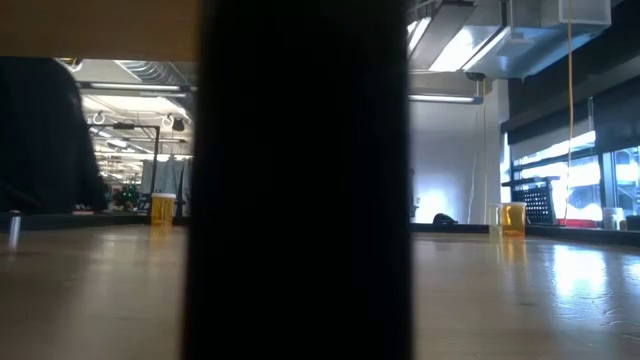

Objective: Pick and place medicine bottles onto shelf by color
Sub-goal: Put the top left blue pill bottle on the shelf aligned with the other blue pill bottle

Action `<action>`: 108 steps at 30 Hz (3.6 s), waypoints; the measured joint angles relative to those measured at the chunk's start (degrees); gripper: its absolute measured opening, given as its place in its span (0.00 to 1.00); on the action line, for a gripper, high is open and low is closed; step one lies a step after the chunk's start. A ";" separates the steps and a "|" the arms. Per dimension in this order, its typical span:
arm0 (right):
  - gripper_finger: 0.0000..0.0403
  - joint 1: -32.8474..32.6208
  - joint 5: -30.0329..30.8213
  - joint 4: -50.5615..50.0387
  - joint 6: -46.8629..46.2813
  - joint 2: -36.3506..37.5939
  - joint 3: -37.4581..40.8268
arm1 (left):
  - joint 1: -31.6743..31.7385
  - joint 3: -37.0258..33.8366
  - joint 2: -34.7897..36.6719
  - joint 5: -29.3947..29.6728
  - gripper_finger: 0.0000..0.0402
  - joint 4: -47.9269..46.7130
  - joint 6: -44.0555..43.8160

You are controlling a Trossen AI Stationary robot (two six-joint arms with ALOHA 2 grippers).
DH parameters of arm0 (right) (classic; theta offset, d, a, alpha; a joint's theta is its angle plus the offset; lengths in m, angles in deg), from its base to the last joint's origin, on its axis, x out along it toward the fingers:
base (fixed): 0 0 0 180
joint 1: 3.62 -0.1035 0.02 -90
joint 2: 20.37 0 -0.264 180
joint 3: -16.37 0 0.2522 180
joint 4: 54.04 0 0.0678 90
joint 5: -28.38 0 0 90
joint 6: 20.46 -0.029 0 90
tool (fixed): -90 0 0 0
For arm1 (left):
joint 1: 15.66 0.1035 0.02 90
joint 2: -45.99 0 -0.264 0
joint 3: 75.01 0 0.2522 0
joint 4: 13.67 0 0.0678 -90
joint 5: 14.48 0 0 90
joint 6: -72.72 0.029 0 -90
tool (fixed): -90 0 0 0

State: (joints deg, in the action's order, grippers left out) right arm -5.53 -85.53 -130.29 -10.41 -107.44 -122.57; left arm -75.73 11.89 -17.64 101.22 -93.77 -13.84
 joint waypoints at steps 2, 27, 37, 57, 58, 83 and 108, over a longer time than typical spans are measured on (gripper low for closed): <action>0.49 -0.02 -2.38 -0.02 0.72 0.00 0.00 | -1.33 0.00 -1.34 0.34 0.28 -0.02 -2.17; 0.49 0.04 -2.69 -0.15 2.50 0.00 0.00 | -8.99 0.00 -11.54 3.12 0.28 1.01 -15.26; 0.49 0.04 -2.65 -0.14 2.52 0.00 0.02 | -9.26 0.02 -13.17 3.53 0.28 1.07 -14.97; 0.49 0.04 -2.56 -2.83 4.13 0.00 0.02 | -9.35 0.02 -13.19 3.25 0.28 0.98 -13.46; 0.49 0.04 -2.55 -2.80 4.13 0.00 0.00 | -9.35 0.02 -13.19 3.25 0.28 0.94 -13.13; 0.49 0.04 -2.66 -2.48 3.76 0.00 0.00 | -11.23 0.02 -13.19 3.16 0.28 1.31 -5.10; 0.49 0.04 -2.66 -2.50 3.74 0.00 0.00 | -11.48 0.04 -14.11 4.43 0.28 3.10 -2.85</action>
State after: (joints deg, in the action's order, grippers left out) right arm -5.49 -88.19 -132.79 -6.68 -107.44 -122.57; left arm -87.21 11.93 -31.74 105.65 -90.67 -16.69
